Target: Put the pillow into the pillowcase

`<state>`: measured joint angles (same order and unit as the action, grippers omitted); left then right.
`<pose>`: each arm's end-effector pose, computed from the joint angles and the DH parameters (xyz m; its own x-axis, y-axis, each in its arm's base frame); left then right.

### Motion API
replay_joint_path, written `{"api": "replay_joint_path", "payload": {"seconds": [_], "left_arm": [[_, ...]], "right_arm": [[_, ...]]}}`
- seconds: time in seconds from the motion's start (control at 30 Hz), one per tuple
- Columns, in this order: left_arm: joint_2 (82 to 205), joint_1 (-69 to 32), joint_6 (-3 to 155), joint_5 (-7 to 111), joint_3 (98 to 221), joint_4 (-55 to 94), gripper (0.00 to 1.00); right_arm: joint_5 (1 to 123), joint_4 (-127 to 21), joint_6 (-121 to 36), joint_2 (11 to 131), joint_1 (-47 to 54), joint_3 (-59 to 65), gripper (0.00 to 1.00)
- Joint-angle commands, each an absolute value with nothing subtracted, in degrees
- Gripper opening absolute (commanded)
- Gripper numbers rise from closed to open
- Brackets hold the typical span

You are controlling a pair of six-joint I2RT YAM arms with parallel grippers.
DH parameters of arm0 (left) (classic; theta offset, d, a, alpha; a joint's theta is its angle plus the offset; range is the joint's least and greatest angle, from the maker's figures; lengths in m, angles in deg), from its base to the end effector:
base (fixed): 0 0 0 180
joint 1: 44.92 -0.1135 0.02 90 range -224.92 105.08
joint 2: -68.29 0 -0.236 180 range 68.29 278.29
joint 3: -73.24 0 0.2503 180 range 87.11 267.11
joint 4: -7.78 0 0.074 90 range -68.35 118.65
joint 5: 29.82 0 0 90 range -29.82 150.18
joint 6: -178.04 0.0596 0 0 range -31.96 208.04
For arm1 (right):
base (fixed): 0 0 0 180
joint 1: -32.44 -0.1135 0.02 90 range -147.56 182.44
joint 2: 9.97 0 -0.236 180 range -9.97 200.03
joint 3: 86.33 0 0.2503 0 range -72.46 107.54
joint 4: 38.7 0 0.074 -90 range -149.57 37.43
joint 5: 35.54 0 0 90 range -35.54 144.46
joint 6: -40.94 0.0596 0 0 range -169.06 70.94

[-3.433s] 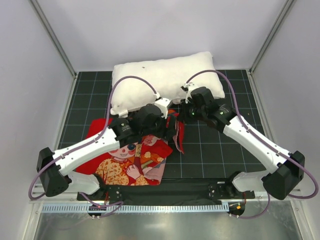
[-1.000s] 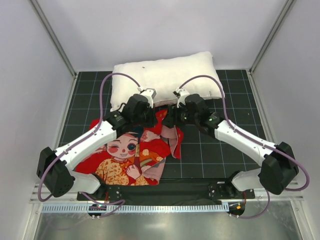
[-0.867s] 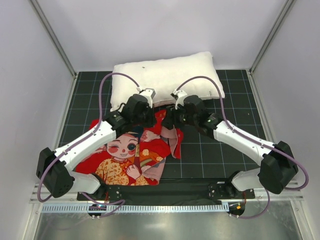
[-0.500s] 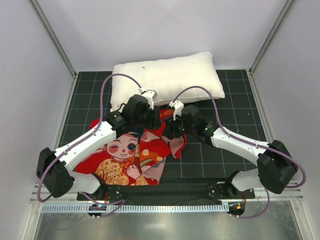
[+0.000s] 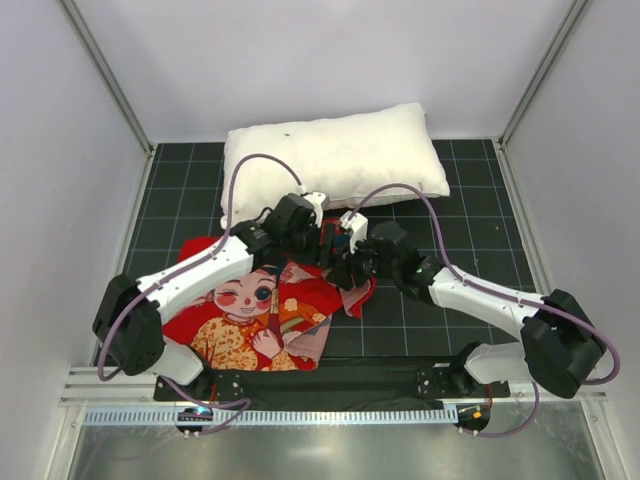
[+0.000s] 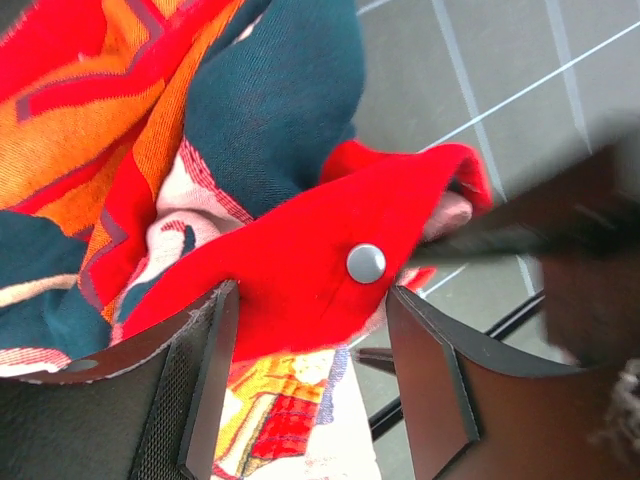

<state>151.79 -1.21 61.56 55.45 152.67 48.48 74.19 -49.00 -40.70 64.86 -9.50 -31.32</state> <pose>0.2407 -0.2369 0.2363 -0.7816 0.1324 -0.6096 0.4273 0.8256 -0.3685 0.2144 0.2196 0.1911 -0.4924 -0.2584 -0.8312 -0.7831 0.5484 0.2934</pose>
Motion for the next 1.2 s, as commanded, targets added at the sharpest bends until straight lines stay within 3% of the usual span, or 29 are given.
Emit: {"api": "replay_joint_path", "payload": {"seconds": [0.0, 0.13, 0.17, 0.23, 0.27, 0.47, 0.77, 1.0, 1.17], "left_arm": [[153.98, -1.85, 60.8, 55.79, 154.61, 47.14, 0.64], [156.18, -2.64, 60.18, 55.52, 154.43, 46.09, 0.54], [156.35, -2.73, 60.09, 55.35, 154.43, 45.91, 0.44], [156.44, -3.25, 59.65, 55.52, 154.52, 45.82, 0.32], [156.36, -3.52, 59.48, 55.35, 154.43, 45.65, 0.23], [152.94, -5.63, 58.25, 55.08, 152.85, 45.29, 0.0], [149.06, -10.11, 56.93, 58.59, 156.35, 50.91, 0.0], [143.62, -13.63, 57.45, 59.65, 168.13, 60.4, 0.0], [138.44, -15.82, 57.81, 59.65, 169.55, 63.57, 0.0]], "right_arm": [[74.25, -42.11, -42.46, 61.32, -9.66, -32.82, 0.43], [73.8, -40.45, -42.47, 61.13, -9.66, -33.97, 0.25], [73.71, -40.18, -42.64, 61.22, -9.66, -33.97, 0.22], [73.36, -40.27, -42.64, 61.49, -9.66, -33.97, 0.15], [73.27, -40.09, -42.73, 61.57, -9.58, -33.97, 0.15], [73.01, -40.18, -42.64, 61.75, -9.66, -34.49, 0.06], [73.72, -46.41, -39.75, 56.05, -9.66, -35.02, 0.04], [57.67, -61.69, -32.19, 48.22, -5.89, -35.9, 0.04], [50.06, -73.31, -24.98, 47.86, 2.62, -34.41, 0.04]]}}
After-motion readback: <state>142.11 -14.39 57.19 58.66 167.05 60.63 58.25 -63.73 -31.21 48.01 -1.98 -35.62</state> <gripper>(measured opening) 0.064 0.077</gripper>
